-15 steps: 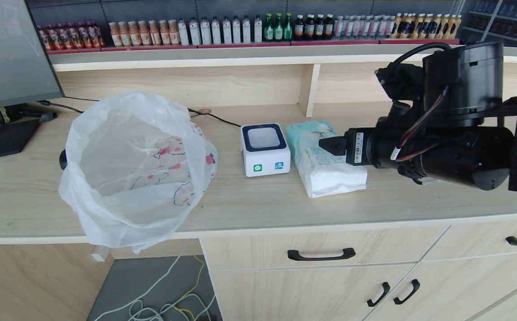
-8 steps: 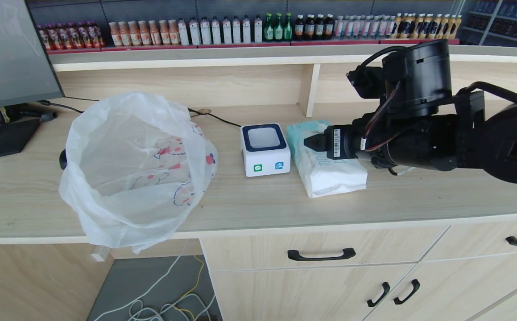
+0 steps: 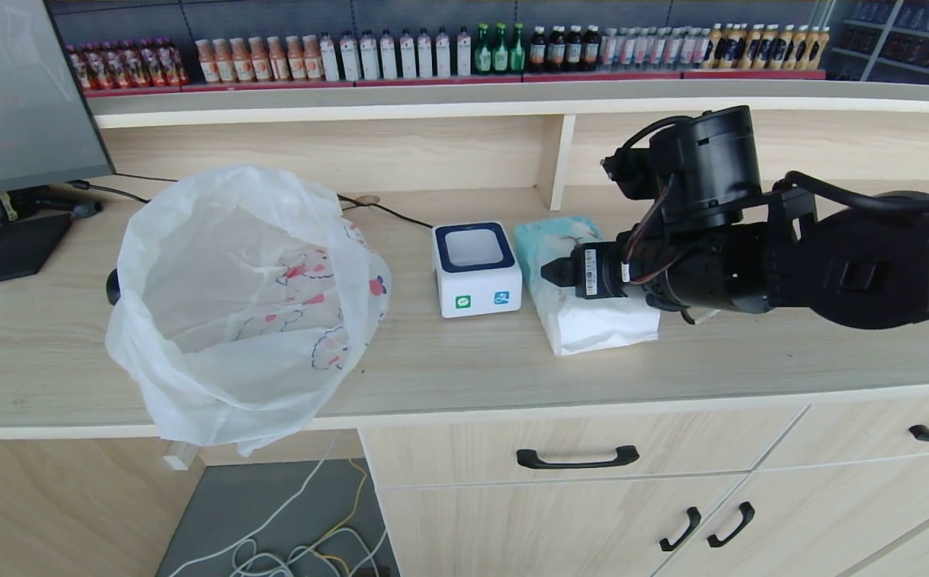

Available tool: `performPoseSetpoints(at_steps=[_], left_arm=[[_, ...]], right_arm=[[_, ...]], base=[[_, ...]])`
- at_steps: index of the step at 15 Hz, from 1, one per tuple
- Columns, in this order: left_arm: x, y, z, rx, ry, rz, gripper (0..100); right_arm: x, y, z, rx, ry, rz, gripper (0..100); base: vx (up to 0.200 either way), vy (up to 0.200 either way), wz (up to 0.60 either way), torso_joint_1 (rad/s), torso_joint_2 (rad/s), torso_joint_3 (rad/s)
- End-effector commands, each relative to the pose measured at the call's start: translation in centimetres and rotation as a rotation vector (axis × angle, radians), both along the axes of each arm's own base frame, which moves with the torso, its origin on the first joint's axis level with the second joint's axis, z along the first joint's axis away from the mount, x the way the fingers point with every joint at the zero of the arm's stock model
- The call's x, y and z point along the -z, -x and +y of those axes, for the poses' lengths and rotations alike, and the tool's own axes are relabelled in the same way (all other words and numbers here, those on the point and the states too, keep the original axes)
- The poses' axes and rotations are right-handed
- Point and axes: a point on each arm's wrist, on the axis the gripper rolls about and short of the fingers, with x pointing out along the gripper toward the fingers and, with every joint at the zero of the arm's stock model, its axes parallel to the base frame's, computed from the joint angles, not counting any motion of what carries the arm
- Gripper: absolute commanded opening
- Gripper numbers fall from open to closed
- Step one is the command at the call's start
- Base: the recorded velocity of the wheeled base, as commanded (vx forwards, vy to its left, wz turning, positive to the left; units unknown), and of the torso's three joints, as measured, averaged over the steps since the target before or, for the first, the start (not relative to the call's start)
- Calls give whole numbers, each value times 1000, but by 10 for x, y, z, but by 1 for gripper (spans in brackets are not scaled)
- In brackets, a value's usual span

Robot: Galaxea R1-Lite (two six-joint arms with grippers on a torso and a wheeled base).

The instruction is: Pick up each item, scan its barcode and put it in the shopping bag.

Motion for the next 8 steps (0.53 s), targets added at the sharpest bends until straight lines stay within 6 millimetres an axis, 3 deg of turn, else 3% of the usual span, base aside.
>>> performPoseSetpoints(at_steps=[1, 8], left_arm=[[0, 0, 0, -1, 0, 0, 100], [0, 0, 0, -1, 0, 0, 100]], right_arm=[[-1, -1, -1, 6, 5, 10, 100], [10, -12, -4, 26, 15, 46, 100]], base=[[0, 0, 0, 0, 0, 0], [0, 0, 0, 0, 0, 0]])
